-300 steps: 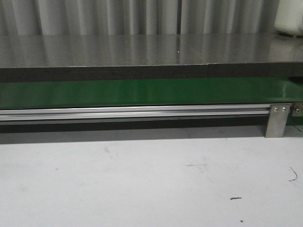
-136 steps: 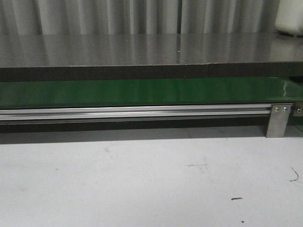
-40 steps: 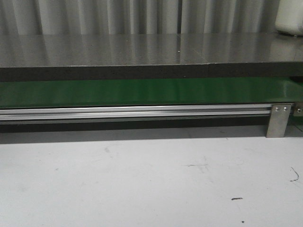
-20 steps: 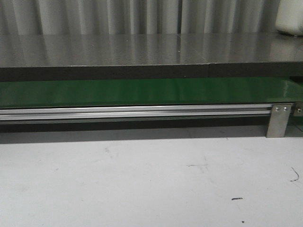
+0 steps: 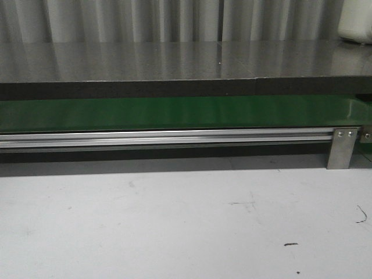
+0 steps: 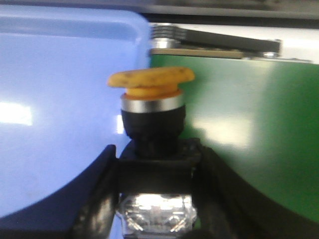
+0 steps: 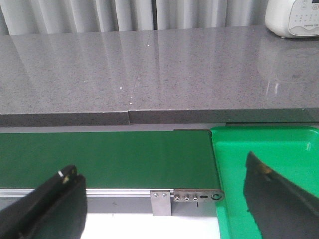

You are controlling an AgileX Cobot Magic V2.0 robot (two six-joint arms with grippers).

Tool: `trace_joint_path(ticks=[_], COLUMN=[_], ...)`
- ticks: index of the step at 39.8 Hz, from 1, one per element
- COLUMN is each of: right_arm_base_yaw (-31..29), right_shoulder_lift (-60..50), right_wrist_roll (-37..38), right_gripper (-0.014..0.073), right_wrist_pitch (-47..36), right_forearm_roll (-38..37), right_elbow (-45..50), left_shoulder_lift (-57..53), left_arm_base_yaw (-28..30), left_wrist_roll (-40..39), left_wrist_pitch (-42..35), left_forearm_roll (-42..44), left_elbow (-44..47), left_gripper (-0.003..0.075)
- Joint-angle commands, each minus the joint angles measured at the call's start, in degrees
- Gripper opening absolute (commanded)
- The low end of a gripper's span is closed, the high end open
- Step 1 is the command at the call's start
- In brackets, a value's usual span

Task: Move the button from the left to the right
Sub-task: 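Close the left gripper on the button body and lift it, then carry the button onto the conveyor belt and release it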

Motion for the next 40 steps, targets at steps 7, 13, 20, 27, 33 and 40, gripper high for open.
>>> trace_joint_path(ticks=[7, 13, 20, 27, 33, 40], right_arm_base_yaw=[0.0, 0.0, 0.0, 0.0, 0.0, 0.0], right_shoulder_lift=[0.8, 0.8, 0.8, 0.8, 0.8, 0.8], right_wrist_roll=[-0.5, -0.5, -0.5, -0.5, -0.5, -0.5], right_gripper=[0.0654, 0.0654, 0.0654, 0.0654, 0.0654, 0.0654], right_wrist_pitch=[-5.0, -5.0, -5.0, -5.0, -5.0, -5.0], right_forearm_roll=[-0.3, -0.3, -0.3, -0.3, -0.3, -0.3], right_elbow=[-2.1, -2.1, -2.1, -2.1, -2.1, -2.1], left_shoulder_lift=[-2.2, 0.3, 1.9, 4.4, 4.9, 4.9], left_arm_base_yaw=[-7.4, -7.6, -7.6, -7.6, -7.6, -7.6], left_wrist_roll=[-1.9, -3.9, -3.9, -3.9, -3.8, -2.9], left_wrist_pitch=[-1.7, 0.8, 1.2, 2.7, 2.9, 2.9], left_forearm_roll=[-1.0, -1.0, -1.0, -1.0, -1.0, -1.6], left_elbow=[-1.7, -1.5, -1.2, -1.2, -1.1, -1.1], left_gripper=[0.0115, 0.0115, 0.0116, 0.012, 0.0225, 0.0439])
